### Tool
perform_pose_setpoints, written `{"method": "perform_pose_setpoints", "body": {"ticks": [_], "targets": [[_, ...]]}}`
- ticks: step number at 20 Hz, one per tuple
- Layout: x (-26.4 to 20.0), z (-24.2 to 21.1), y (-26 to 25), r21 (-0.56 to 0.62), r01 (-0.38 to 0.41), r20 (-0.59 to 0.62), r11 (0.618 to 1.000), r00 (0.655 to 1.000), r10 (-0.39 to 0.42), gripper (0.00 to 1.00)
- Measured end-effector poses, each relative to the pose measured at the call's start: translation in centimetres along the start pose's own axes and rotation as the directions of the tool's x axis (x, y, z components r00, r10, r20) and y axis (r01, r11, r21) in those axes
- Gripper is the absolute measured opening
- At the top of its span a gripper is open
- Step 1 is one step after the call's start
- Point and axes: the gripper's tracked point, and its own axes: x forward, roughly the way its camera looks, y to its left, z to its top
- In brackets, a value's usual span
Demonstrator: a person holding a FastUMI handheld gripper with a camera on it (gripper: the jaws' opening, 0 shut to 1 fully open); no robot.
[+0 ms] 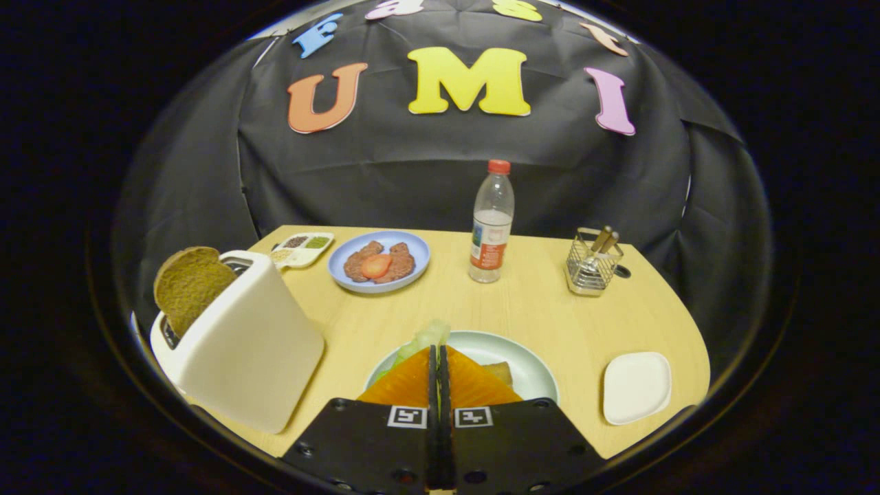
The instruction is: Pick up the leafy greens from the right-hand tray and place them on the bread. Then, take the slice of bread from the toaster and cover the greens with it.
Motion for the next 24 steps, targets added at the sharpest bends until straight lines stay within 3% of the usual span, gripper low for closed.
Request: {"method": "perform_pose_setpoints", "body": {"ticks": [5, 12, 17, 21, 22, 24], "targets": [[2.7, -1.1, -2.9, 0.028, 0.037, -0.02, 0.999, 0.999, -0.037, 0.0], [3.6, -1.5, -3.2, 0.031, 0.049, -0.019, 0.998, 0.999, -0.049, 0.0], [2.3, -0.2, -3.5, -0.006, 0.101, 0.047, 0.995, 0.994, -0.1, 0.08], [0.1, 1.2, -3.9, 0.013, 0.137, 0.095, 0.991, 0.986, -0.137, 0.32], [-0.7, 1.4, -3.5, 0.023, 0.128, 0.111, 0.991, 0.985, -0.13, 0.33], [-2.9, 2.4, -2.2, 0.04, 0.097, 0.147, 0.995, 0.984, -0.101, 0.59]]}}
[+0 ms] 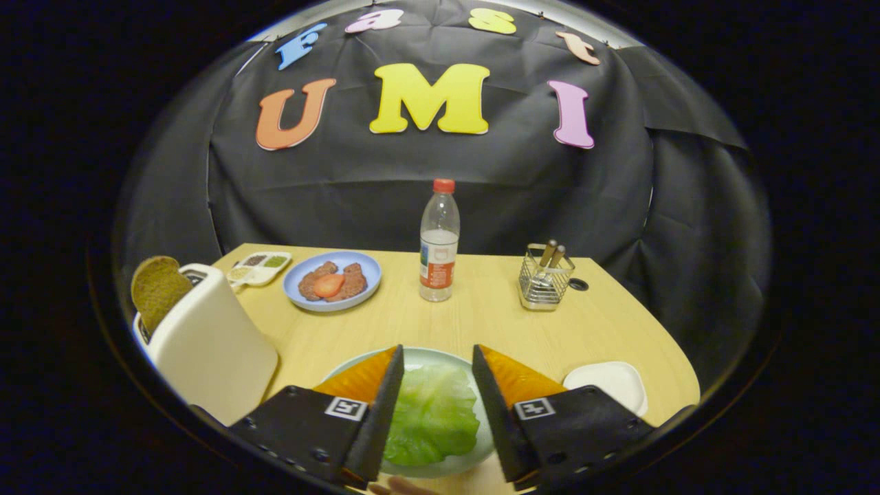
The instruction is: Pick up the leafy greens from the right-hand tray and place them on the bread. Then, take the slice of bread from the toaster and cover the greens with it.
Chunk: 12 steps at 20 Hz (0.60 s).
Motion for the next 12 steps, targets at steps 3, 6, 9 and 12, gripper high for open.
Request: {"method": "perform_pose_setpoints", "body": {"ticks": [3, 6, 9, 12], "targets": [[-3.4, 2.6, 1.3, 0.007, -0.023, 0.051, 1.0, 0.998, 0.022, 0.87], [-7.0, 5.5, 3.5, -0.01, -0.049, 0.108, 0.999, 0.993, 0.05, 0.89], [-10.0, 7.9, 5.9, -0.016, -0.074, 0.151, 0.997, 0.986, 0.075, 0.95], [-11.6, 8.9, 8.4, -0.014, -0.105, 0.176, 0.994, 0.979, 0.106, 0.95]]}}
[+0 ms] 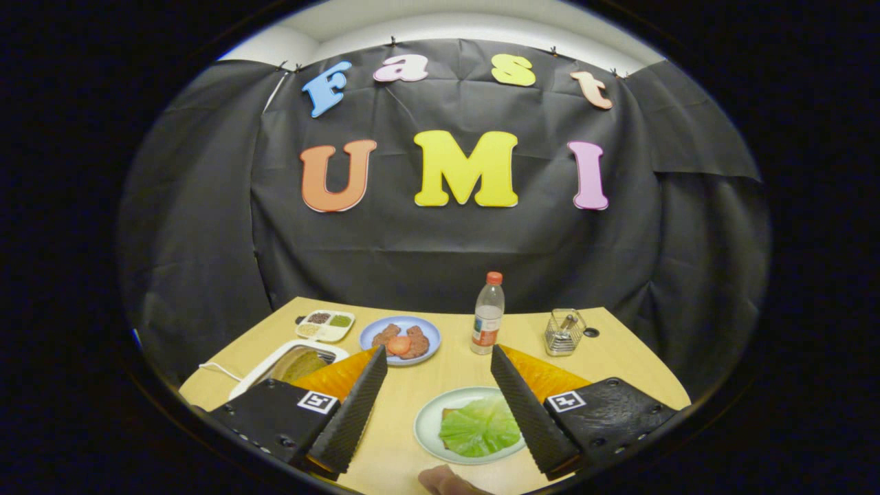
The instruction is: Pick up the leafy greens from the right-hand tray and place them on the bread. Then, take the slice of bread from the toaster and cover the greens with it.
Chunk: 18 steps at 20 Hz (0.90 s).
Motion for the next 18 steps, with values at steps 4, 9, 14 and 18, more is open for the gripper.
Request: {"method": "perform_pose_setpoints", "body": {"ticks": [4, 9, 14, 18], "targets": [[0.2, -0.1, 3.5, -0.006, -0.028, 0.001, 1.0, 1.0, 0.028, 0.94], [1.6, -2.0, 8.8, 0.006, -0.1, -0.038, 0.995, 0.994, 0.1, 0.95], [3.7, -4.2, 12.8, -0.001, -0.119, -0.083, 0.993, 0.989, 0.119, 0.95], [5.4, -5.8, 13.6, -0.003, -0.095, -0.123, 0.995, 0.988, 0.094, 0.94]]}}
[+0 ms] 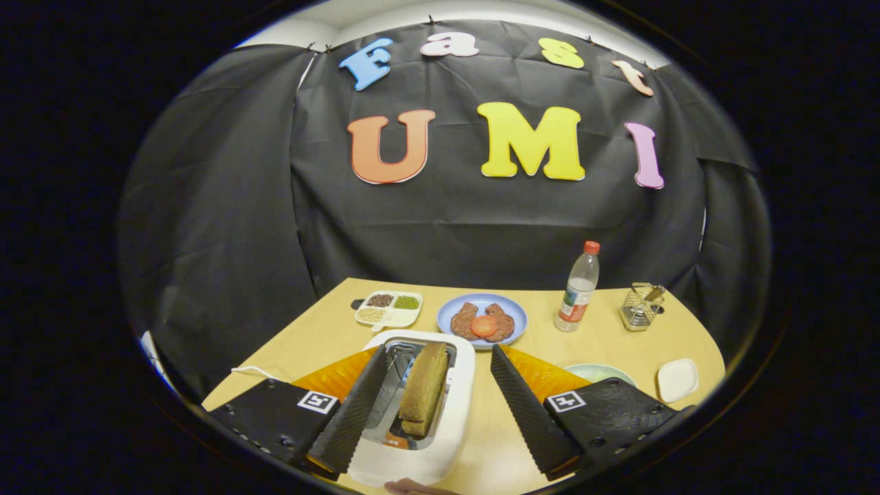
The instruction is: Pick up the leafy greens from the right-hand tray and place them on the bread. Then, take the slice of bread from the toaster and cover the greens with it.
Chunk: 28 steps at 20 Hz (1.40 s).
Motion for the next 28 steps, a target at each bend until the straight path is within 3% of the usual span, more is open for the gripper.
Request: {"method": "perform_pose_setpoints", "body": {"ticks": [2, 4, 6, 9, 10, 15, 16, 18, 24, 28], "targets": [[0.7, -0.6, 0.1, 0.01, 0.018, -0.032, 1.0, 0.999, -0.017, 0.93], [1.5, -0.8, 0.7, 0.024, 0.006, -0.056, 1.0, 0.998, -0.004, 0.86], [1.9, -1.6, 1.0, 0.033, 0.019, -0.093, 0.999, 0.996, -0.016, 0.76], [2.3, -1.9, 1.7, 0.028, 0.027, -0.121, 0.999, 0.992, -0.023, 0.51], [2.5, -1.9, 1.8, 0.026, 0.034, -0.124, 0.999, 0.992, -0.031, 0.51], [2.7, -2.2, 2.3, 0.043, 0.036, -0.156, 0.998, 0.987, -0.029, 0.25], [2.9, -1.8, 2.1, 0.043, 0.046, -0.147, 0.998, 0.988, -0.039, 0.26], [2.3, -1.3, 2.1, 0.048, 0.045, -0.134, 0.998, 0.99, -0.038, 0.17], [-0.7, 2.3, 1.5, 0.052, 0.025, -0.063, 0.998, 0.998, -0.021, 0.17], [-3.1, 5.3, -0.8, 0.122, 0.007, 0.008, 0.993, 1.0, -0.008, 0.17]]}}
